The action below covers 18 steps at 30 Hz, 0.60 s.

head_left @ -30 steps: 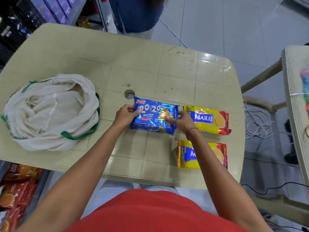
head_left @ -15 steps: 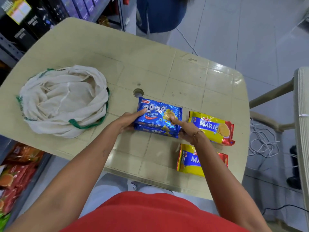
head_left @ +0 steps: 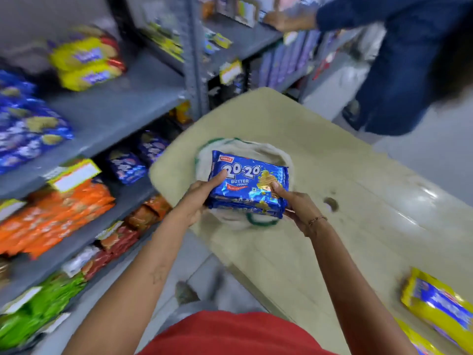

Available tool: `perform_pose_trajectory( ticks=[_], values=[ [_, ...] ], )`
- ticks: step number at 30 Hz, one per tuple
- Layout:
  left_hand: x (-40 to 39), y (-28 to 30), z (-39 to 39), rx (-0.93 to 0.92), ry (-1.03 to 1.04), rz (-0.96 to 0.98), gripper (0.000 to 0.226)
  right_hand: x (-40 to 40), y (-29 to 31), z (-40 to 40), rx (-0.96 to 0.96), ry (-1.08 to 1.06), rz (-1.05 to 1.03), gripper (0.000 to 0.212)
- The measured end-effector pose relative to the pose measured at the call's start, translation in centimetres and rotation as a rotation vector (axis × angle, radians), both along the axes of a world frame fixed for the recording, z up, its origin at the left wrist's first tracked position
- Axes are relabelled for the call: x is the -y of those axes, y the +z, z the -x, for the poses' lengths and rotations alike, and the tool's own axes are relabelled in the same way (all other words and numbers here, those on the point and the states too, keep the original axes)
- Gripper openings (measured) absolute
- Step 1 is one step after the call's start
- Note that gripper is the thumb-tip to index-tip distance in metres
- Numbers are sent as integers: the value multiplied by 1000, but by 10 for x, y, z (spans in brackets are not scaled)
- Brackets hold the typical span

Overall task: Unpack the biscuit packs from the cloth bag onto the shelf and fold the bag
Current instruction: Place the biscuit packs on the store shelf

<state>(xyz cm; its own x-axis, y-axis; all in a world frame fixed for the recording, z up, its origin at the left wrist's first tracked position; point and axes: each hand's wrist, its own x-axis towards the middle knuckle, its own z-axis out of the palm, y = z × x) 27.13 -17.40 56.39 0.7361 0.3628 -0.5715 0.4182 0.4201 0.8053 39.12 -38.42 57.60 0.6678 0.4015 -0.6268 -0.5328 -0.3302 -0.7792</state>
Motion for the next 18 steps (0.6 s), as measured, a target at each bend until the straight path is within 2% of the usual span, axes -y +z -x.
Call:
perform_pose_trajectory(
  ticks=[4, 6, 9, 16, 18],
  values=[
    [-101, 20, 70, 31, 286, -57, 48, -132, 12, 36, 5, 174, -96, 52],
    [-135, 32, 99, 57, 377, -73, 39, -179, 24, 55, 9, 285, -151, 44],
    [-178, 51, 144, 20, 501, -134, 40, -247, 42, 79, 15, 428, -217, 35],
    [-259, 102, 207, 9, 790, -274, 89, -379, 88, 111, 60, 598, -331, 26],
    [-282, 109, 214, 13, 831, -272, 99, -414, 95, 115, 53, 598, -321, 41]
  ],
)
